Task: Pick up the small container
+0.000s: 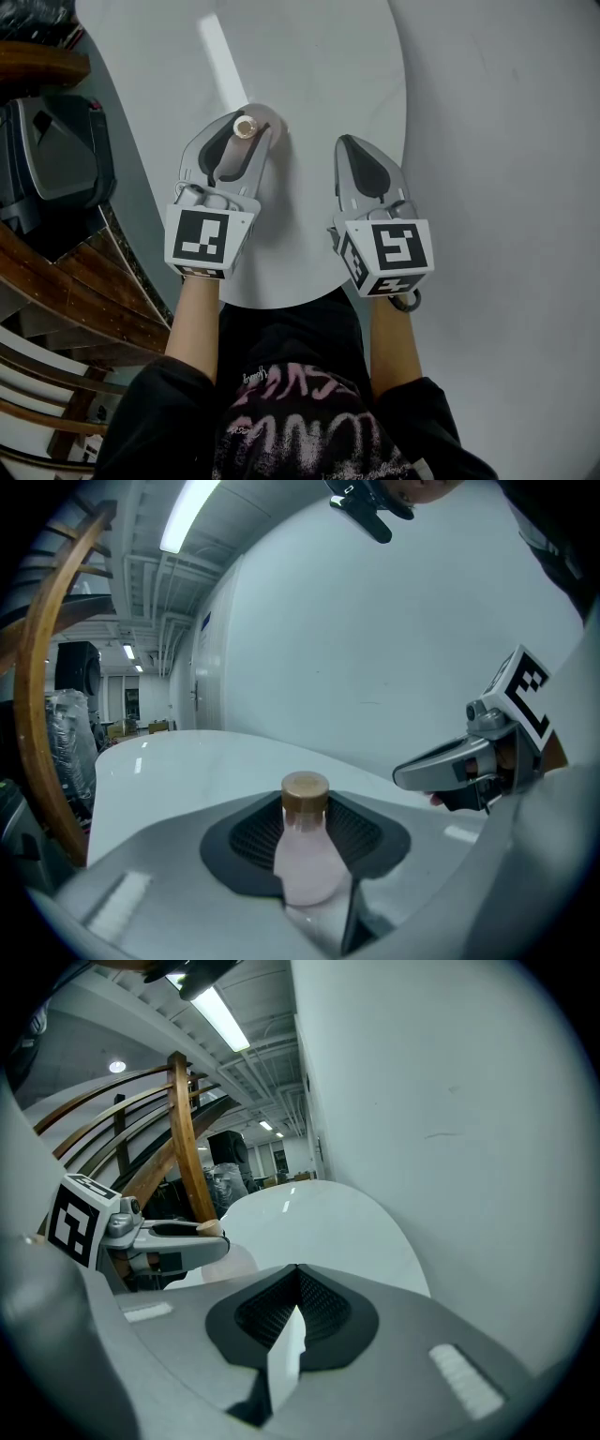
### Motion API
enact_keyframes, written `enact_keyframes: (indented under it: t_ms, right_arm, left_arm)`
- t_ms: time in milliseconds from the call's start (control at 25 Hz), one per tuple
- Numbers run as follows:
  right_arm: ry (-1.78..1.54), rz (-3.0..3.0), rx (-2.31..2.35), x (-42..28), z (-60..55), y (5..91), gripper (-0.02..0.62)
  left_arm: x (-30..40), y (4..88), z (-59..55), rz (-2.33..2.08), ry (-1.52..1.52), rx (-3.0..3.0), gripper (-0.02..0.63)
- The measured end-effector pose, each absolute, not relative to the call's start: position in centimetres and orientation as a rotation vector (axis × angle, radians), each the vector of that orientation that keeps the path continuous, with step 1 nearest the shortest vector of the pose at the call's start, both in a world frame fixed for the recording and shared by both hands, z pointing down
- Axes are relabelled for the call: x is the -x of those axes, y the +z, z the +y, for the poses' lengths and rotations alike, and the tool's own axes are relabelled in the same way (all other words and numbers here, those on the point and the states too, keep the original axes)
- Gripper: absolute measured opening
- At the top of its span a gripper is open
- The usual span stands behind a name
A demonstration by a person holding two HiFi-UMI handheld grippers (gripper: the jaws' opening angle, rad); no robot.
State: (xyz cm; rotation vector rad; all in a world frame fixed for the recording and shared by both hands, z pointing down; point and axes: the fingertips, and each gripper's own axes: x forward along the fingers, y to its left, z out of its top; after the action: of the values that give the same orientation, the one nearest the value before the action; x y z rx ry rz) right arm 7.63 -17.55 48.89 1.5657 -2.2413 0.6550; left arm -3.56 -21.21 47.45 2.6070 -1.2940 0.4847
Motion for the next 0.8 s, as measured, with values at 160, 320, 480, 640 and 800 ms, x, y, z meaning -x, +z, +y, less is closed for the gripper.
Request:
enact_keyframes:
  t_ms: [160,320,480,640,800]
  right_arm:
    - [0.654,-2.25,-1.564,-7.6,-17.8,48.7,0.011]
    - [0.647,-2.259,-1.564,-7.5,-17.7,48.3,0.011]
    - [0.635,-2.268,-1.57,-7.3,-17.6,47.7,0.011]
    - [0.621,-2.278,-1.573,-7.3,-17.5,47.0,0.011]
    - [0.606,-2.284,-1.58,-6.8,-16.9,46.3,0.011]
  left_arm:
    - [3.6,47.2,-21.2,-1.299,0.494,-2.608,0.139]
    - [3.9,46.6,-21.1,-1.31,0.485,-2.608,0.139]
    - [4.3,45.9,-21.0,-1.322,0.476,-2.615,0.139]
    - [4.3,45.1,-20.7,-1.326,0.467,-2.624,0.139]
    - [4.8,44.4,-20.1,-1.329,0.454,-2.634,0.138]
